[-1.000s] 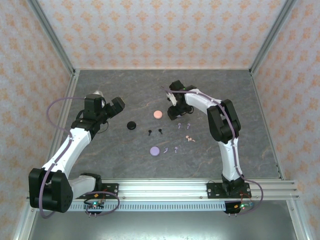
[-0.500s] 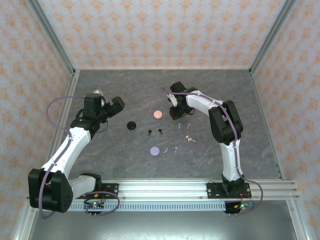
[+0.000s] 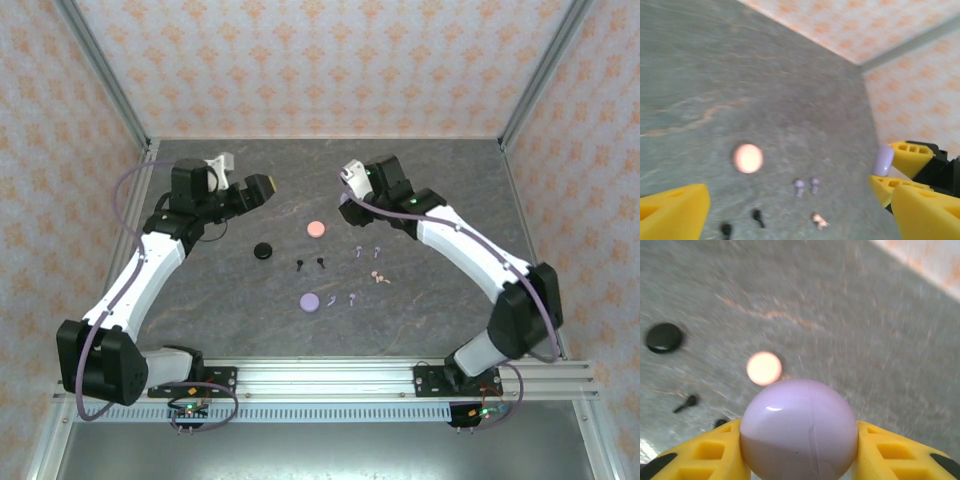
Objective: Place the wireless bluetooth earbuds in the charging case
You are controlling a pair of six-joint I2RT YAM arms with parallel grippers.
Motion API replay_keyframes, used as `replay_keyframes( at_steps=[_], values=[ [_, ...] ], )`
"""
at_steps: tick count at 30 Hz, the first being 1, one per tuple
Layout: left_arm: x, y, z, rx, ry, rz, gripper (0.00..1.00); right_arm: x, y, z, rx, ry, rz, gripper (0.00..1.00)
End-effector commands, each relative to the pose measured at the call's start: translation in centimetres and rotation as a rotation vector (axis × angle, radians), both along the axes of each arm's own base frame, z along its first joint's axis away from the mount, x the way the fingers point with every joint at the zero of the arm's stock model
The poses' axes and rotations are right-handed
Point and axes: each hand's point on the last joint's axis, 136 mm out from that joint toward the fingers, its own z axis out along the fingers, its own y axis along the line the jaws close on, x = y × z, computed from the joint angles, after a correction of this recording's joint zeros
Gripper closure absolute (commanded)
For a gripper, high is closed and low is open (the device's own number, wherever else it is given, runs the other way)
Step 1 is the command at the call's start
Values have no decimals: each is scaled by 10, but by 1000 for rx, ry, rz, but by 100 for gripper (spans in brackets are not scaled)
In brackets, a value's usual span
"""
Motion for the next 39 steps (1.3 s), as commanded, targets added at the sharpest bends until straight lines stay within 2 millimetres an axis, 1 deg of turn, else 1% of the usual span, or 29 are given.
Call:
replay_keyframes(
  at_steps=[1, 2, 4, 5, 8, 12, 15, 21, 29, 34, 39],
  values=[
    [-15, -41, 46, -87, -95, -223, 8, -16, 15, 35, 2, -148, 118, 56],
    [-18, -47, 53, -94, -106, -255, 9, -22, 18, 46, 7, -182, 141, 56],
    [-24, -58, 66, -101, -134, -306, 9, -31, 21, 63, 14, -235, 183, 56],
    [-26, -63, 71, -96, -156, -334, 9, -36, 24, 69, 16, -257, 207, 56],
    [-35, -77, 80, -103, -180, -397, 11, -45, 28, 81, 16, -301, 259, 56],
    [-40, -90, 80, -107, -179, -445, 16, -55, 33, 91, 31, -344, 319, 56],
    [-45, -100, 77, -112, -171, -482, 18, -59, 36, 97, 49, -362, 337, 56],
    [-53, -120, 75, -122, -166, -547, 23, -63, 42, 101, 56, -374, 372, 56],
    [-57, -140, 71, -130, -152, -604, 43, -62, 43, 101, 52, -380, 373, 56],
    [-61, -145, 67, -125, -141, -629, 56, -62, 43, 102, 48, -382, 372, 55],
    [-66, -148, 66, -116, -141, -656, 63, -62, 45, 103, 61, -381, 374, 55]
  ],
)
